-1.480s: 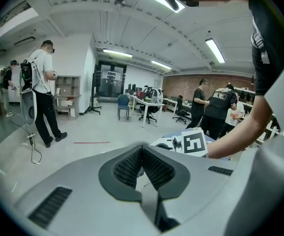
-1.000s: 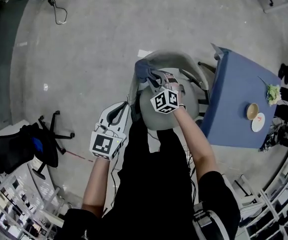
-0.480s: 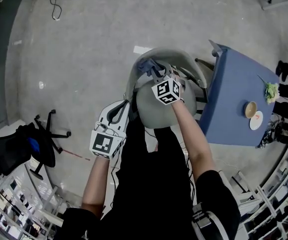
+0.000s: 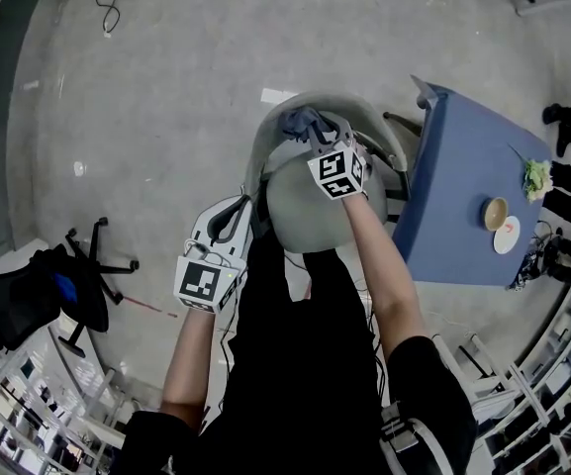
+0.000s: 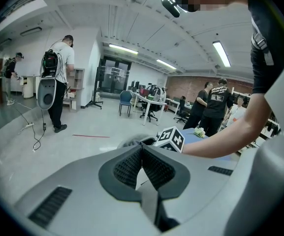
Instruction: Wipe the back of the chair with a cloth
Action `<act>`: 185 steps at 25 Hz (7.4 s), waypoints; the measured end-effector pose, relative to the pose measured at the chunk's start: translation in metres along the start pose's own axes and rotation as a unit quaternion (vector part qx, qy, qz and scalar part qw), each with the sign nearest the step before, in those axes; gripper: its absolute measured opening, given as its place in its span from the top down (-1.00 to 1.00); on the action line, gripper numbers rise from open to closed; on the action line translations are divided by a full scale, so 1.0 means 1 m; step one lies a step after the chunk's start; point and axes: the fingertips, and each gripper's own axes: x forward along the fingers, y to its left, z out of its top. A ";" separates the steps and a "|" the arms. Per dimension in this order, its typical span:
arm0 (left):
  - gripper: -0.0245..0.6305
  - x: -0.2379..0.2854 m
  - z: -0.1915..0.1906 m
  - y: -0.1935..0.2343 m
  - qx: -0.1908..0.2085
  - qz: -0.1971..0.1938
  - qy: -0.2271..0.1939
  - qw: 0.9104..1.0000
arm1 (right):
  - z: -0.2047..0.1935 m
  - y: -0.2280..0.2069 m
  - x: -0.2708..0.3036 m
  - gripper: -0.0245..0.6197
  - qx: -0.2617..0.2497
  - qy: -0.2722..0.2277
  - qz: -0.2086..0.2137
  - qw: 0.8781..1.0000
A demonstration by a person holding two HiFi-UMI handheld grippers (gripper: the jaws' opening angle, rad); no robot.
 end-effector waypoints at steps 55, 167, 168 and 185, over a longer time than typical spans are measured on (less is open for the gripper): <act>0.85 0.022 -0.054 -0.002 -0.010 0.016 0.019 1.000 | -0.131 -0.073 -0.010 0.67 0.185 0.047 -0.092 0.977; 0.85 0.054 -0.098 0.019 0.006 -0.024 0.049 0.998 | -0.167 0.056 0.101 0.68 0.213 0.062 0.011 0.975; 0.85 0.054 -0.098 0.019 0.006 -0.024 0.050 0.998 | -0.168 0.052 0.100 0.68 0.220 0.062 0.004 0.974; 0.85 0.063 -0.099 0.015 0.013 -0.037 0.056 0.998 | -0.197 -0.003 0.080 0.68 0.241 0.072 -0.066 0.966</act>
